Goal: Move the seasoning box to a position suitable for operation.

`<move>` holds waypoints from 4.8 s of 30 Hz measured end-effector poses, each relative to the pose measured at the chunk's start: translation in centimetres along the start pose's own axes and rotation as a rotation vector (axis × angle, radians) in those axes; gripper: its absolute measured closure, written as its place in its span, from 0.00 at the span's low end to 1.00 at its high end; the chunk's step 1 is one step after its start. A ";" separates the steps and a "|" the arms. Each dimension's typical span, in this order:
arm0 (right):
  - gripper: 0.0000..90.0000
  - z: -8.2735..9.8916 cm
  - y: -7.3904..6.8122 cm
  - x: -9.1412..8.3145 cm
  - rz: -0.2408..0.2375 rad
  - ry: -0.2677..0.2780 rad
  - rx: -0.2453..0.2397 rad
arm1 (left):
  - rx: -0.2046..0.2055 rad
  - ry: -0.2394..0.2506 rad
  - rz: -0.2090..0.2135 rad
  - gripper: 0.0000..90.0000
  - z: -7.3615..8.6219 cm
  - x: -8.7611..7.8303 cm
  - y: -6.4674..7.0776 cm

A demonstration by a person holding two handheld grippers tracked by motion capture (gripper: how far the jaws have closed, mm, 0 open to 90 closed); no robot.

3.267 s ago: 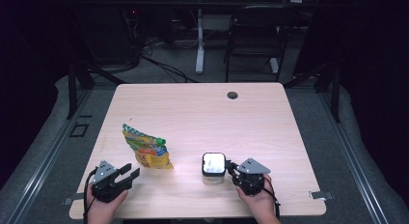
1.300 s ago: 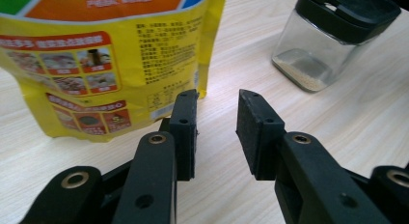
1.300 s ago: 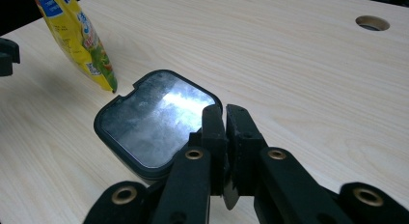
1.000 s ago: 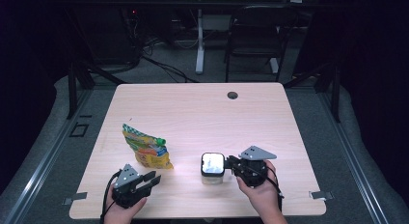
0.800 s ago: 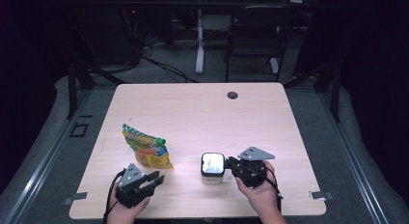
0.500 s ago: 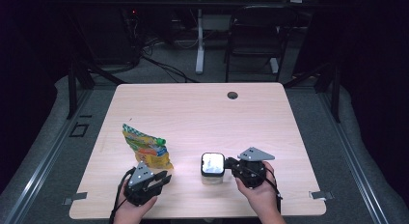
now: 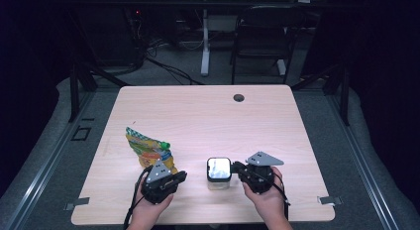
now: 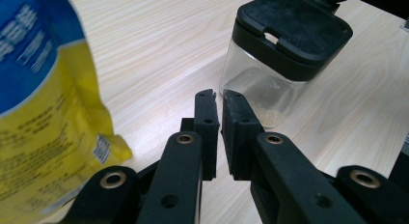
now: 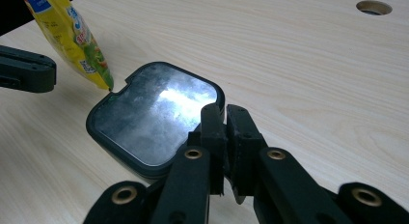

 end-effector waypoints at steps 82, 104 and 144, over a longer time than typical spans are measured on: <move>0.96 0.3 0.7 0.1 -0.050 0.036 0.132 | 0.048 -0.024 0.107 1.00 -2.0 3.6 3.4; 0.97 0.4 1.0 0.2 -0.068 0.044 0.157 | 0.060 -0.029 0.114 1.00 -2.1 3.6 3.4; 0.73 2.1 -2.0 -2.0 -0.054 0.016 -0.032 | 0.098 0.026 0.110 1.00 -5.5 2.7 4.0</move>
Point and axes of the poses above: each handheld gripper's, and its own axes: x roughly forward along the jaws, z roughly out of its underside, y roughly to its right, the point moved 4 cm from there along x, roughly forward along the jaws, and after that the axes turned 6 degrees about x, right-handed, at the moved point
